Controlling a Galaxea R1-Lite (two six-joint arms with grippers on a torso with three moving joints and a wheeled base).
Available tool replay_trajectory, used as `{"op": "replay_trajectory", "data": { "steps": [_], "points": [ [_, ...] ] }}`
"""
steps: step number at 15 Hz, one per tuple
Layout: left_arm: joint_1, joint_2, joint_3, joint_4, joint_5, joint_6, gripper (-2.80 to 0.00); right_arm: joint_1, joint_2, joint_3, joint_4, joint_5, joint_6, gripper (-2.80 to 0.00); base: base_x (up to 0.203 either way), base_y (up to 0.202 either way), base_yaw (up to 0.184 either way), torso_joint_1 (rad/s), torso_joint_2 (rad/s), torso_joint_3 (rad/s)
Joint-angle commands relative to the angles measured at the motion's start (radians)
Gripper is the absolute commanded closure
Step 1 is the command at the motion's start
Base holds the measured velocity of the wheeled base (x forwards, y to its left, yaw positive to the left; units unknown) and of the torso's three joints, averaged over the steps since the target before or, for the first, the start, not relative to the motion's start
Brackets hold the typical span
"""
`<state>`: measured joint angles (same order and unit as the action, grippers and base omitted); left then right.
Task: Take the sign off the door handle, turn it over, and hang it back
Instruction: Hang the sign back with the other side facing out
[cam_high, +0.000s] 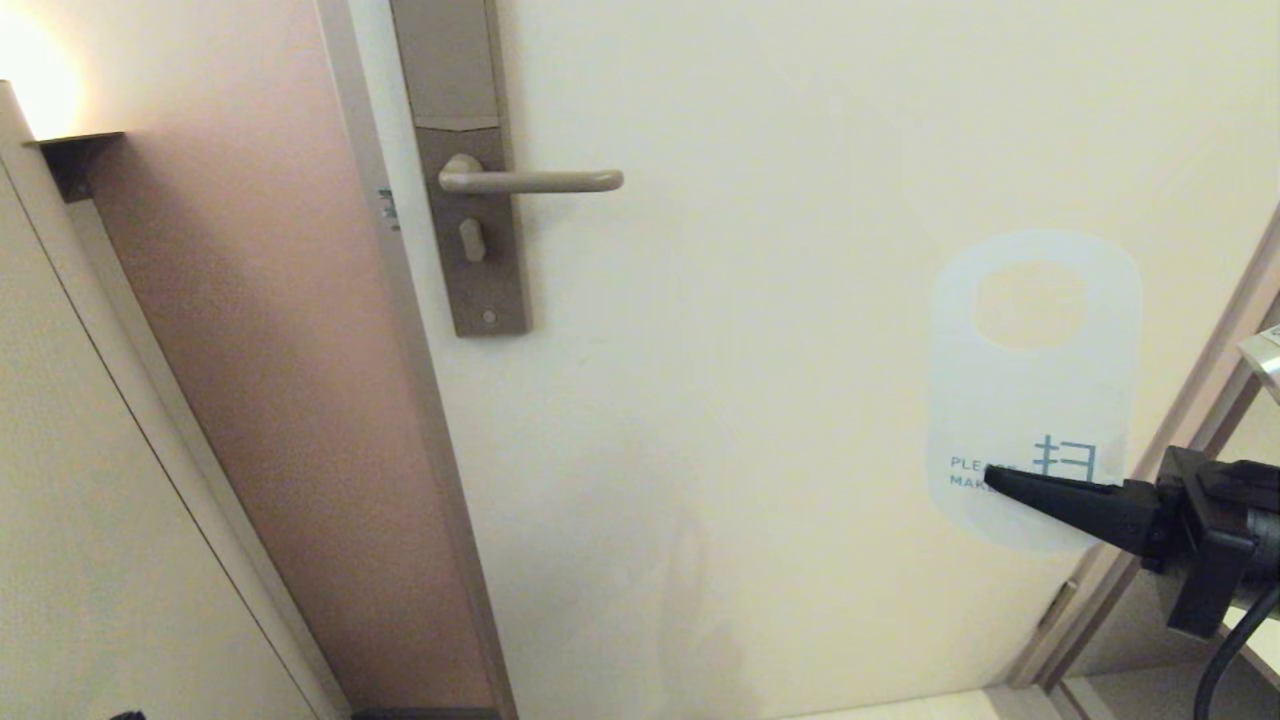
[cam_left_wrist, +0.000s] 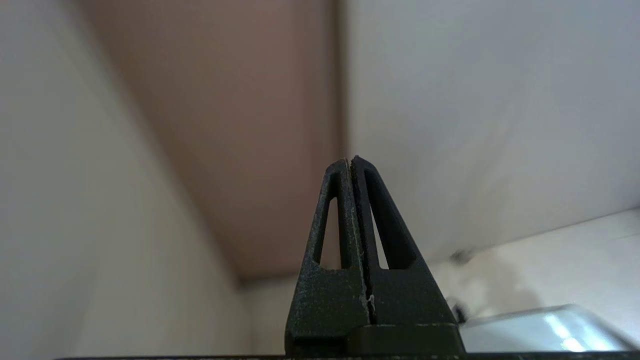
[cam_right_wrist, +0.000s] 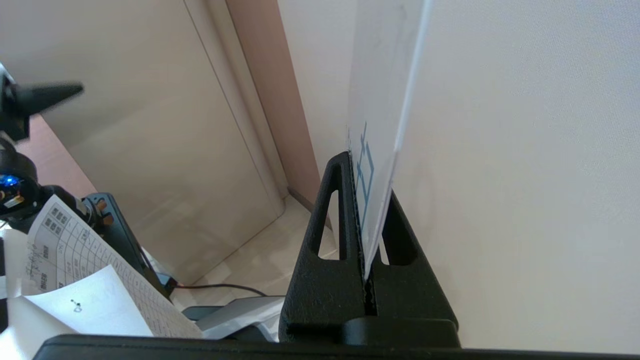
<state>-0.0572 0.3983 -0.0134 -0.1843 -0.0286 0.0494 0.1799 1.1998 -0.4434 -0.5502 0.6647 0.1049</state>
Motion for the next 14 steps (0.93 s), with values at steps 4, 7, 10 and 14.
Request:
{"op": "replay_trajectory", "data": {
  "steps": [4,7,10,14],
  "points": [
    [0.045,-0.222,0.012,0.187,0.014,0.007,0.0,-0.003,0.015,-0.014,-0.004,0.004,0.001,0.0,0.0,0.0,0.0,0.0,0.0,0.0],
    [0.052,-0.284,0.012,0.191,0.011,0.008,0.0,-0.005,0.028,-0.027,-0.004,0.004,0.001,0.0,0.0,0.0,0.0,0.0,0.0,0.0],
    [0.057,-0.398,0.012,0.193,0.01,0.012,0.0,-0.017,0.037,-0.043,-0.004,0.003,0.001,0.0,0.0,0.0,0.0,0.0,0.0,0.0],
    [0.057,-0.398,0.012,0.192,0.019,-0.001,0.0,-0.019,0.051,-0.062,-0.004,0.0,0.001,0.0,0.0,0.0,0.0,0.0,0.0,0.0]
  ]
}}
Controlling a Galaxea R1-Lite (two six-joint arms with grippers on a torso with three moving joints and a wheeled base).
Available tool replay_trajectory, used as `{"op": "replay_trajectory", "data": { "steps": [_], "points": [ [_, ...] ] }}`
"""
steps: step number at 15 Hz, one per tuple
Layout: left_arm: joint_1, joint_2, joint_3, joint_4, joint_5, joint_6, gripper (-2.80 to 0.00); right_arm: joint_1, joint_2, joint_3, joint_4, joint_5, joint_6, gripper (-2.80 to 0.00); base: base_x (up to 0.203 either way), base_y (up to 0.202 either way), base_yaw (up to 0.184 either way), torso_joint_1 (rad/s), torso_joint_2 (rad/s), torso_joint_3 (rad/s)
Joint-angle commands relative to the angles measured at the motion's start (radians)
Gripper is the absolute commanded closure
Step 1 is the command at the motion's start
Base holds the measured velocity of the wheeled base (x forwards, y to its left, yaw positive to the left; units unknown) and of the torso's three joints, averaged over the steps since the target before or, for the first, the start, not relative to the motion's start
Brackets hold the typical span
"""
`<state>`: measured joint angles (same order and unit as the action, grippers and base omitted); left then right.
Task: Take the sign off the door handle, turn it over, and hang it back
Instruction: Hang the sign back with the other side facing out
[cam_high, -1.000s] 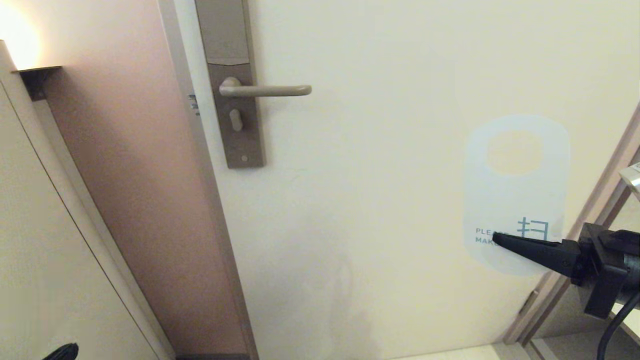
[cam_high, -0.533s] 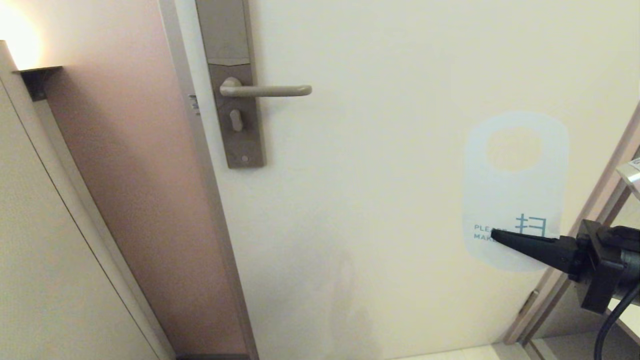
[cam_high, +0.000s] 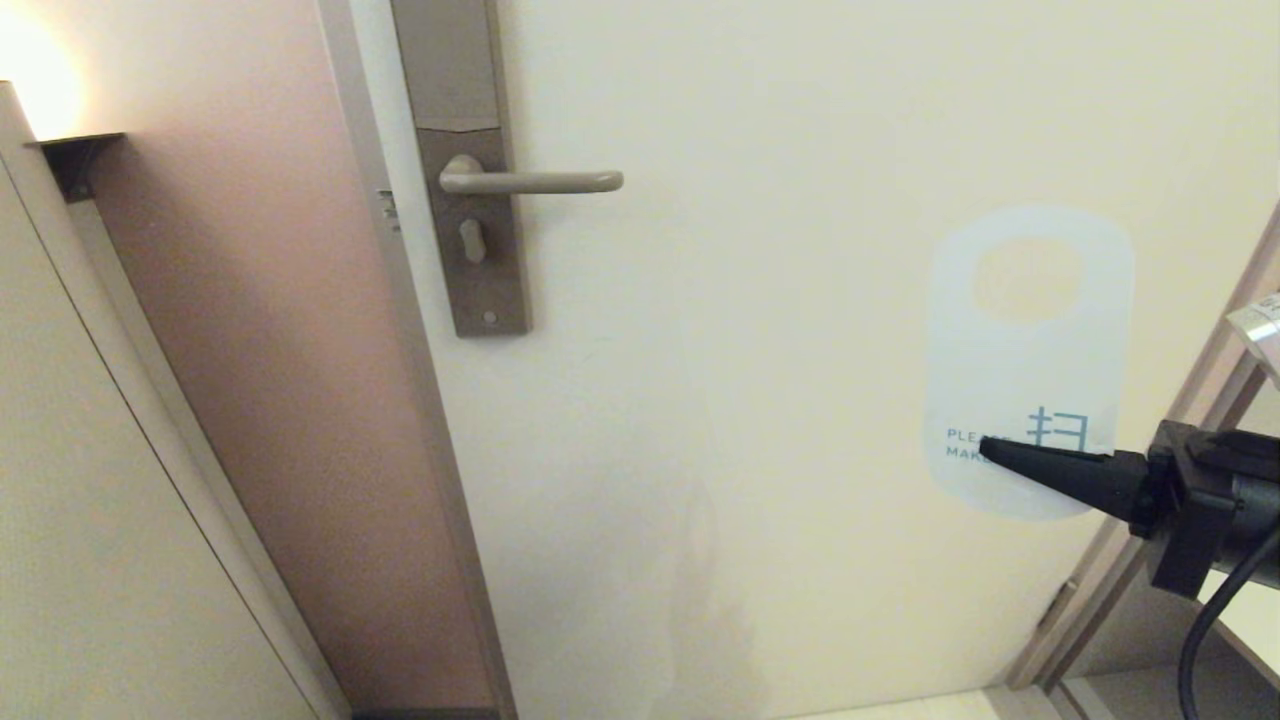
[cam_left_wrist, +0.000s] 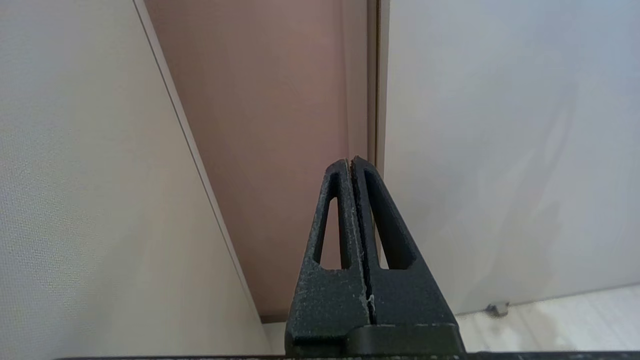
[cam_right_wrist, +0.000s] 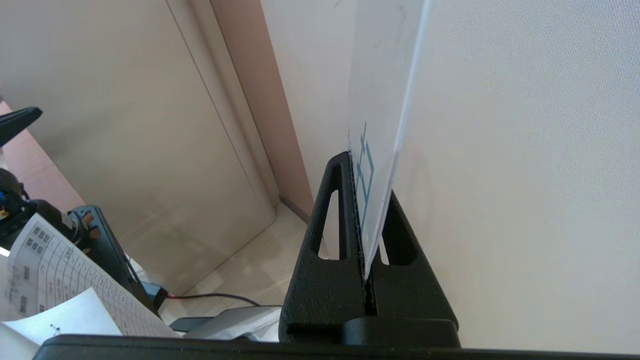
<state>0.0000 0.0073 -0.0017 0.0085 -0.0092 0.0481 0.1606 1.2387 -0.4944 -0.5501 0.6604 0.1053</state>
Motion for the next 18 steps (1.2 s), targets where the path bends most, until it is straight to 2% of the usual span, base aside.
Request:
{"op": "replay_trajectory", "data": {
  "steps": [1,3,8,12,18],
  "points": [
    [0.0,-0.007,0.0,-0.001,0.003,-0.011,0.0,0.0,0.018,-0.02,-0.004,0.004,0.001,0.0,0.0,0.0,0.0,0.0,0.0,0.0],
    [0.0,-0.007,0.0,-0.002,0.003,-0.042,0.0,0.002,0.03,-0.031,-0.004,0.004,0.001,0.0,0.0,0.0,0.0,0.0,0.0,0.0],
    [0.0,-0.007,0.0,-0.002,0.003,-0.043,0.0,0.003,0.058,-0.042,-0.008,0.004,0.001,0.0,0.0,0.0,0.0,0.0,0.0,0.0],
    [0.0,-0.007,0.0,-0.002,0.003,-0.042,0.0,0.005,0.134,-0.036,-0.153,0.004,0.004,0.0,0.0,0.0,0.0,0.0,0.0,0.0],
    [0.0,-0.007,0.0,-0.002,0.003,-0.042,0.0,0.01,0.168,-0.044,-0.2,0.004,0.005,0.0,0.0,0.0,0.0,0.0,0.0,0.0]
  ]
}}
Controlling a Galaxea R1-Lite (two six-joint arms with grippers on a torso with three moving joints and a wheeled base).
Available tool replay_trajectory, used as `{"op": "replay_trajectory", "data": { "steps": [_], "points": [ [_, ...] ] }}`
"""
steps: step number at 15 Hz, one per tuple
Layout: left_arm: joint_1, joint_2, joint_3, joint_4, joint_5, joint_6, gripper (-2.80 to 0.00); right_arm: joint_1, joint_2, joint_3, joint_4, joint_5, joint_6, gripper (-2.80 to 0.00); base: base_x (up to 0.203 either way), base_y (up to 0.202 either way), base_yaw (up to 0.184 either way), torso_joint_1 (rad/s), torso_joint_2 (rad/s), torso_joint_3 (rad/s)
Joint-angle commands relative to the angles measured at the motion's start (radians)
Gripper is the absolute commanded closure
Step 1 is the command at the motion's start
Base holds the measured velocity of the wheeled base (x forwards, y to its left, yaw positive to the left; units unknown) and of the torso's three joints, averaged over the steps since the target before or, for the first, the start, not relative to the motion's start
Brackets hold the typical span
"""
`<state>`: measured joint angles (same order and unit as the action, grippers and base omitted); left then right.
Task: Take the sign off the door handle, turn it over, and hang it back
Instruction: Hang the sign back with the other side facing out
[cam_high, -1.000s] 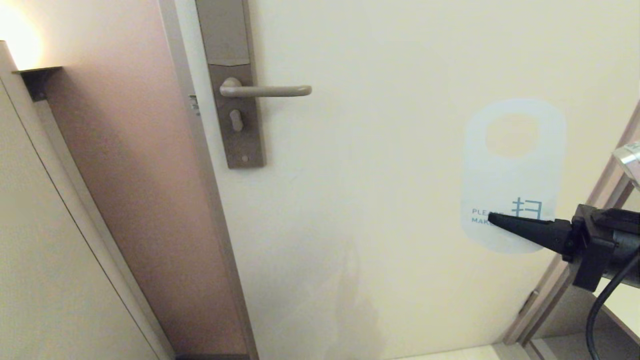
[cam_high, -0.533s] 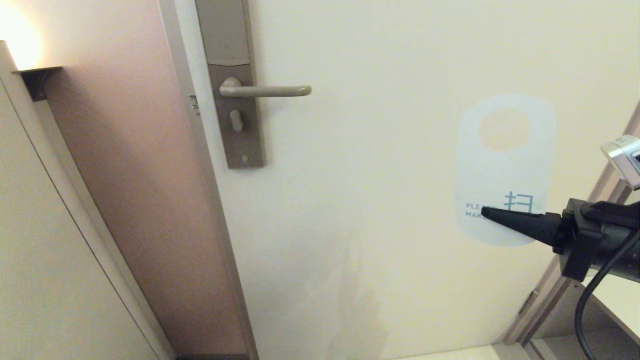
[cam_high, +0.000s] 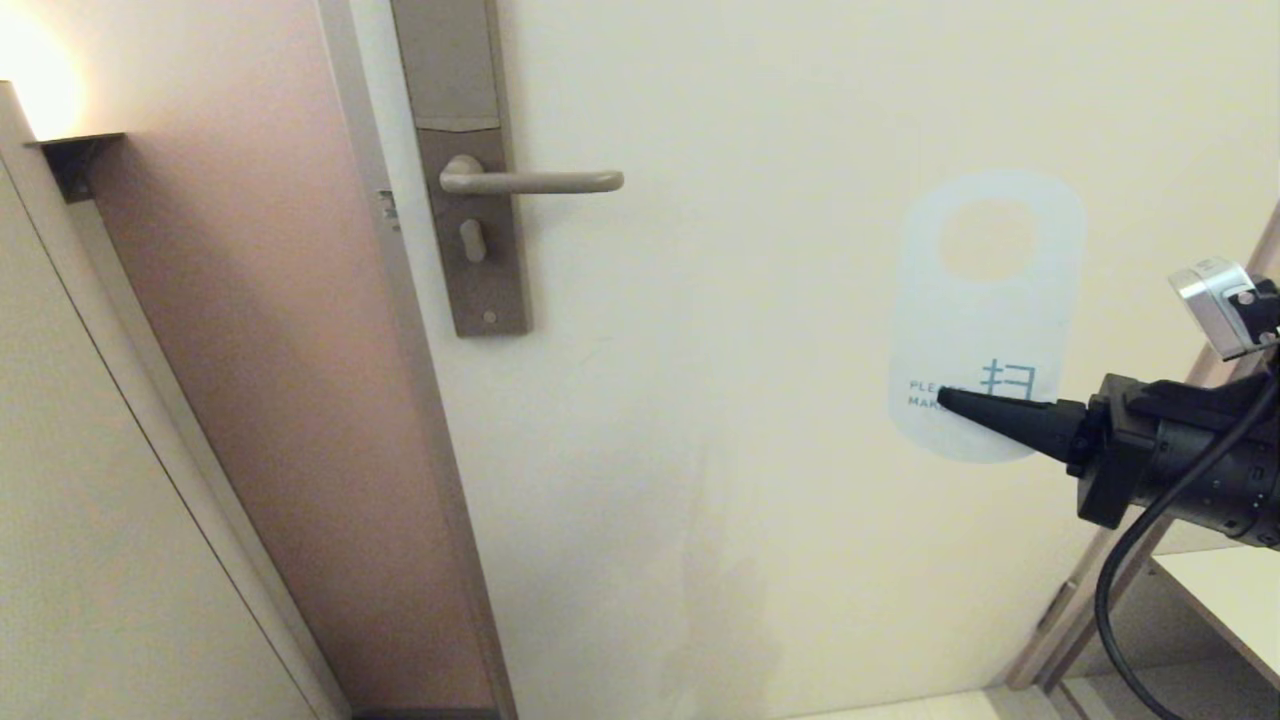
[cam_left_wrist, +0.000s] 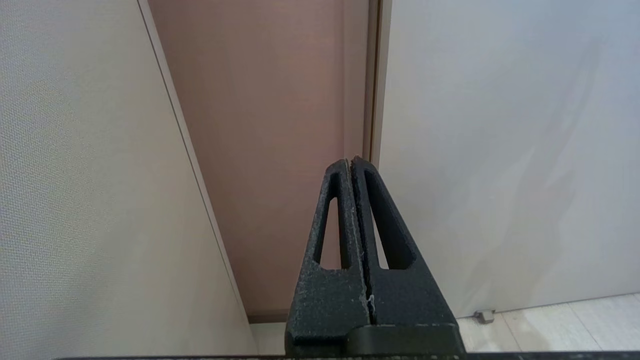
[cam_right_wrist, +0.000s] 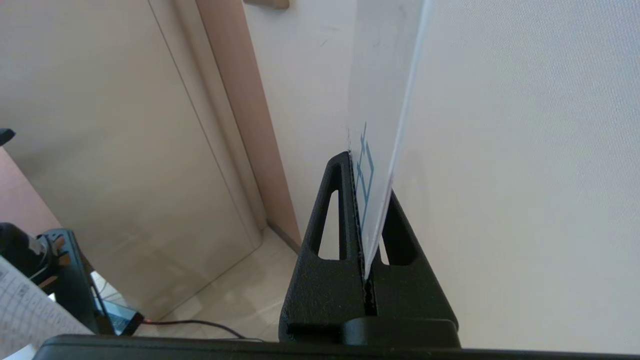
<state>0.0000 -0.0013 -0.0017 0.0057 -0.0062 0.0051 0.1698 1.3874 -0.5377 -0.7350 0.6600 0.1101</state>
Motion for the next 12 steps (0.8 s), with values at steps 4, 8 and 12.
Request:
{"op": "replay_trajectory", "data": {
  "steps": [4,8,12],
  "points": [
    [0.0,0.001,0.0,0.0,0.0,0.001,0.0,0.002,0.054,-0.02,-0.04,0.004,0.002,0.0,0.0,0.0,0.0,0.0,0.0,0.0],
    [0.0,0.001,0.0,0.0,0.0,-0.001,0.0,0.04,0.073,-0.038,-0.044,0.002,0.002,0.0,0.0,0.0,0.0,0.0,0.0,0.0],
    [0.0,0.001,0.0,0.0,0.0,0.001,0.0,0.1,0.145,-0.108,-0.076,-0.033,0.002,0.0,0.0,0.0,0.0,0.0,0.0,0.0]
  ]
}}
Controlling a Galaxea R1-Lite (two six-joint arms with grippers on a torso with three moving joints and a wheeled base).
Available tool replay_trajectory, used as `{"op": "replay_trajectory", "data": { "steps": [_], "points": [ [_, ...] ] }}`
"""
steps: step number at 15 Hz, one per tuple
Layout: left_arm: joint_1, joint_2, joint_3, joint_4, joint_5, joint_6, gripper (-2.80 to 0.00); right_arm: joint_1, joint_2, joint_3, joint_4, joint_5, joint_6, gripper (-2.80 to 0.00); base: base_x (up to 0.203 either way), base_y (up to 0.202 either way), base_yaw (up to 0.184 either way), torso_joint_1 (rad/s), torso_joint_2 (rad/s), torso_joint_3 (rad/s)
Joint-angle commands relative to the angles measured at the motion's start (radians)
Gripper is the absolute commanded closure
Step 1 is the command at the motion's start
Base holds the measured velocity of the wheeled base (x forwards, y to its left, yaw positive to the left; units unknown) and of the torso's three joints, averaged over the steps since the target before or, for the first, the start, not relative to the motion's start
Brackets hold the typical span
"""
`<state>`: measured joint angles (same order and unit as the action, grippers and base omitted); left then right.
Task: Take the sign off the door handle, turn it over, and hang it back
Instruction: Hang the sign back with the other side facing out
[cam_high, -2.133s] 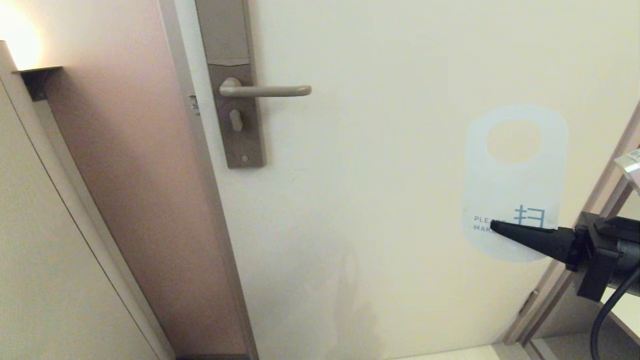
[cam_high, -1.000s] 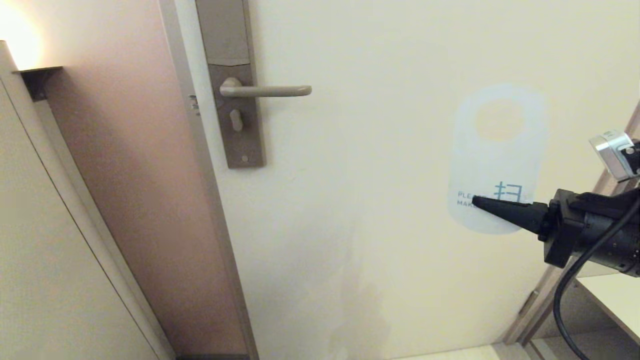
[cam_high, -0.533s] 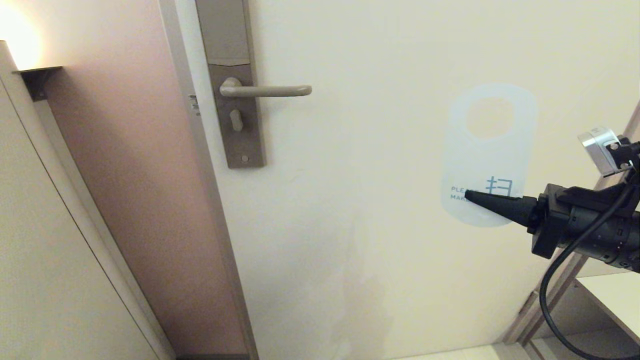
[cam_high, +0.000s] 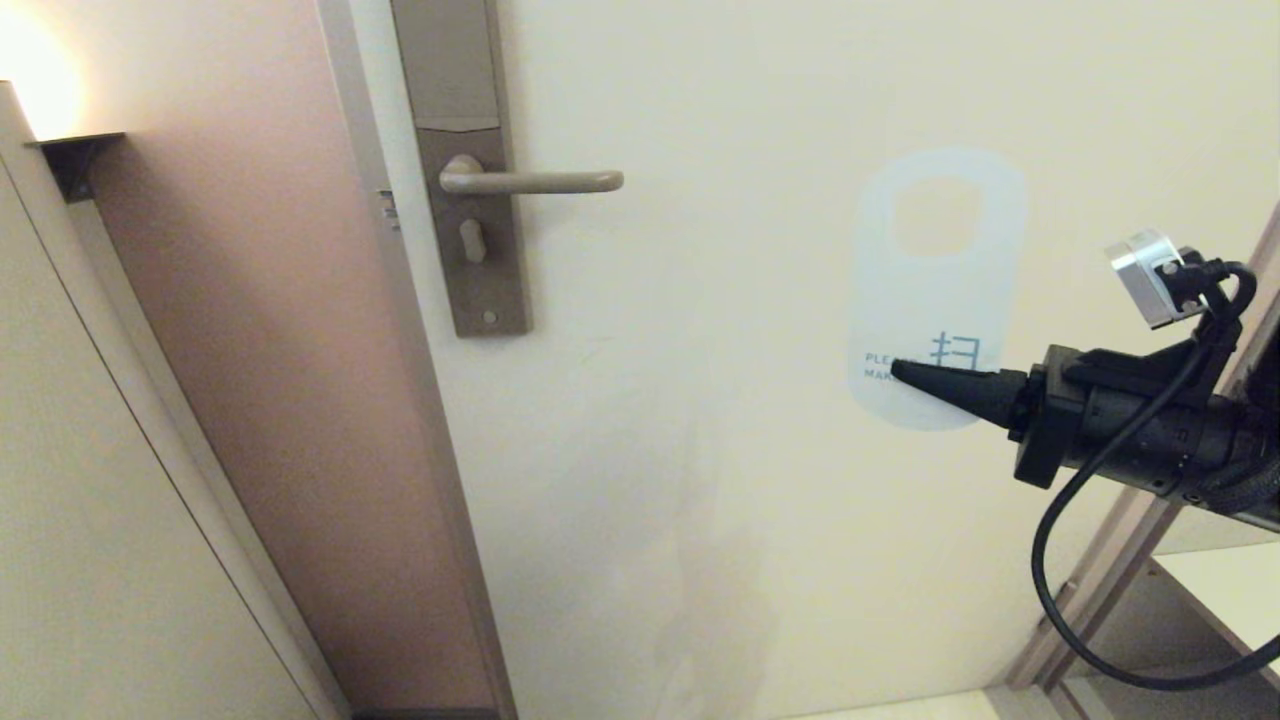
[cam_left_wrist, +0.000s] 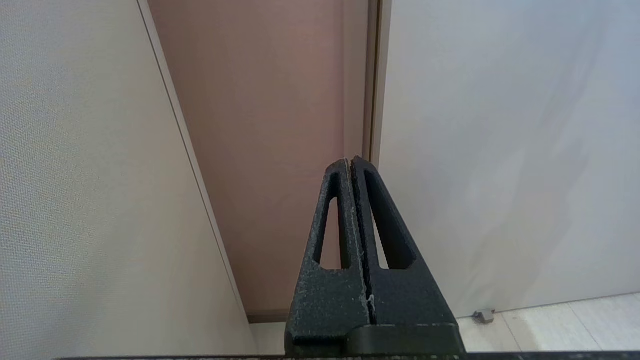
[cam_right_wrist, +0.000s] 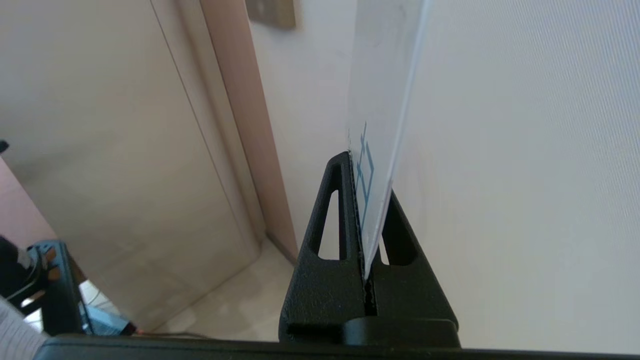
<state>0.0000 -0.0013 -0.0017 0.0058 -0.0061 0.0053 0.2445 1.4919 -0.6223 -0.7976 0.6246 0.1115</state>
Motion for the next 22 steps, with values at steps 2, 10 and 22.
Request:
{"op": "replay_trajectory", "data": {
  "steps": [2,10,22],
  "points": [
    [0.0,0.001,0.0,0.0,0.0,-0.001,0.0,0.066,0.069,-0.047,-0.026,-0.015,0.002,0.0,0.0,0.0,0.0,0.0,0.0,0.0],
    [0.0,0.001,0.0,0.0,0.0,-0.001,0.0,0.147,0.229,-0.133,-0.141,-0.052,-0.001,0.0,0.0,0.0,0.0,0.0,0.0,0.0],
    [0.001,0.001,0.0,0.0,0.0,-0.001,0.0,0.321,0.308,-0.316,-0.037,-0.352,0.0,0.0,0.0,0.0,0.0,0.0,0.0,0.0]
  ]
}}
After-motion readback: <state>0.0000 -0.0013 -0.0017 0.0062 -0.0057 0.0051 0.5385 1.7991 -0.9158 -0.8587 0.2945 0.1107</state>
